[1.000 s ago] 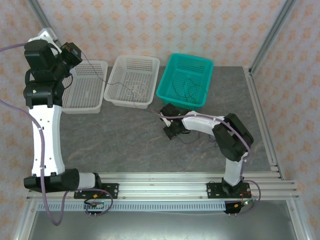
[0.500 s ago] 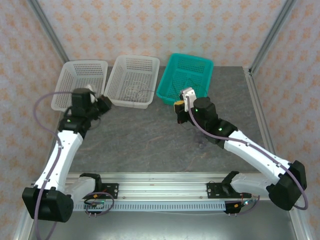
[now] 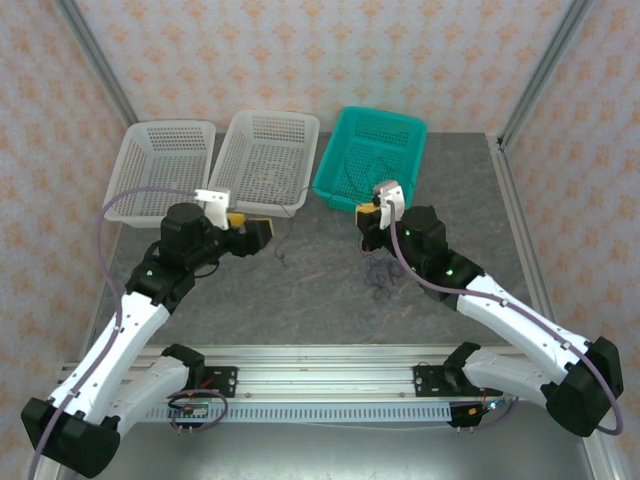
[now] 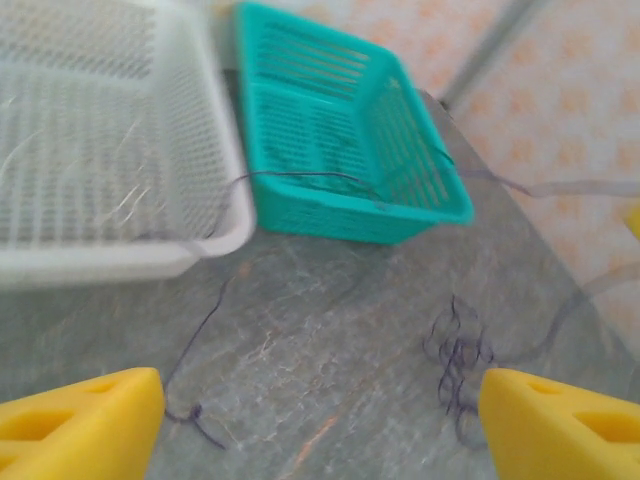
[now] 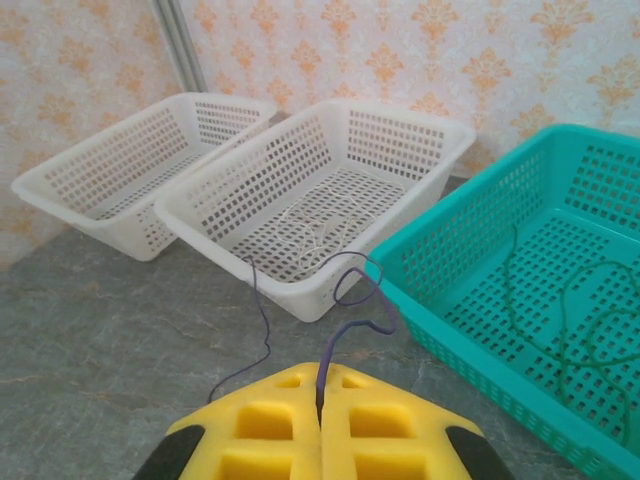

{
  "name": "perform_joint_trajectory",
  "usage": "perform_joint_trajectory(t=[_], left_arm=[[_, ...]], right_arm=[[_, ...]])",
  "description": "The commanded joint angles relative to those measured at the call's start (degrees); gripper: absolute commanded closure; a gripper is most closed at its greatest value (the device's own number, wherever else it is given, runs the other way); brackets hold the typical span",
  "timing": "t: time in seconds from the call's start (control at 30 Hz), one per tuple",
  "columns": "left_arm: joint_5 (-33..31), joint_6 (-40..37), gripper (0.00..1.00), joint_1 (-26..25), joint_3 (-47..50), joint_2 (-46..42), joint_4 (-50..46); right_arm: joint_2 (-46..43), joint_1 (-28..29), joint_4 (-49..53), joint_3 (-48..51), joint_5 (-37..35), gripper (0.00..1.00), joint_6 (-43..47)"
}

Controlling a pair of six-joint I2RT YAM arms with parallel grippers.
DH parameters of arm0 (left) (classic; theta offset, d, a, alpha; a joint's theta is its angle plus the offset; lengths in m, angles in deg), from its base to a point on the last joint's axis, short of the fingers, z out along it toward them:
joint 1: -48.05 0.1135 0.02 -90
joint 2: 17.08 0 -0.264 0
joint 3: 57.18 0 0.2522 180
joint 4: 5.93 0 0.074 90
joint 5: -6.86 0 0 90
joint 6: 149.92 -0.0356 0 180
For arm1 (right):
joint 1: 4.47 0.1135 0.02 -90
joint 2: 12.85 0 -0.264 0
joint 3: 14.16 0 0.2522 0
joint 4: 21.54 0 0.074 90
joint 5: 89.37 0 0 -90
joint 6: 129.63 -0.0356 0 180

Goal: Untangle the cables

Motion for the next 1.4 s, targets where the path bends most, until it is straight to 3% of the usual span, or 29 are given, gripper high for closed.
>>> perform_joint_trajectory(t=[0.0, 0.07, 0.23, 0.4, 0.53, 0.6, 0.67, 0.7, 0.73, 0.77, 0.87, 1.0, 1.1, 1.23, 1.37], left_arm=[[-0.1, -20.5, 0.15, -8.9, -3.0, 2.1, 4.5], [-4.2, -28.9, 0.14, -13.4, -1.5, 4.7, 9.2], [-6.5, -35.6, 0.1, -14.0, 0.4, 15.0, 25.5], [-12.5, -34.3, 0.05, -14.2, -4.2, 28.0, 37.3], [-17.4, -30.9, 0.07, -14.2, -8.6, 36.2, 43.4], [-22.6, -29.3, 0.18, -14.2, -10.2, 38.4, 45.3], [-25.7, -27.8, 0.5, -13.9, -11.8, 38.2, 45.4], [-25.5, -26.9, 0.77, -13.8, -12.7, 37.2, 44.1], [-24.8, -26.1, 0.96, -13.7, -14.4, 36.1, 41.0], [-23.8, -25.7, 1.0, -13.7, -16.4, 34.9, 37.4], [-19.6, -24.8, 1.0, -13.7, -22.4, 32.2, 26.7], [-19.6, -24.4, 1.0, -13.7, -25.4, 28.8, 21.6], [-20.5, -24.4, 1.0, -13.7, -27.4, 26.6, 19.1], [-21.8, -24.3, 1.0, -13.6, -31.3, 25.0, 16.1], [-23.9, -25.2, 1.0, -13.4, -36.8, 25.4, 11.5]], right_arm=[[-2.2, -0.1, -3.1, 0.9, 5.0, 1.0, -0.5], [-3.3, -0.1, -4.9, 1.7, 6.2, 1.0, -0.7], [-5.8, -0.1, -5.7, 1.7, 9.0, 1.0, -2.0], [-6.5, -0.1, -5.2, 1.6, 12.2, 1.0, -3.1], [-7.0, -0.1, -4.9, 2.0, 13.1, 1.0, -4.0], [-7.4, -0.1, -4.6, 2.5, 12.5, 1.0, -4.3], [-7.8, -0.1, -4.1, 3.7, 11.2, 1.0, -4.4], [-8.0, -0.1, -3.9, 4.6, 10.5, 1.0, -4.5], [-8.0, -0.1, -3.7, 5.7, 9.5, 1.0, -4.6], [-8.0, -0.1, -3.7, 6.6, 8.9, 1.0, -4.9], [-6.2, -0.1, -4.5, 10.1, 7.8, 0.9, -6.2], [-0.2, -0.1, -10.5, 15.7, 6.8, 0.51, -9.9], [5.7, -0.1, -15.1, 18.9, 2.1, 0.44, -13.8], [14.1, -0.1, -16.1, 19.2, -0.1, 0.42, -17.6], [20.2, -0.1, -15.1, 18.6, -5.8, 0.55, -22.9]])
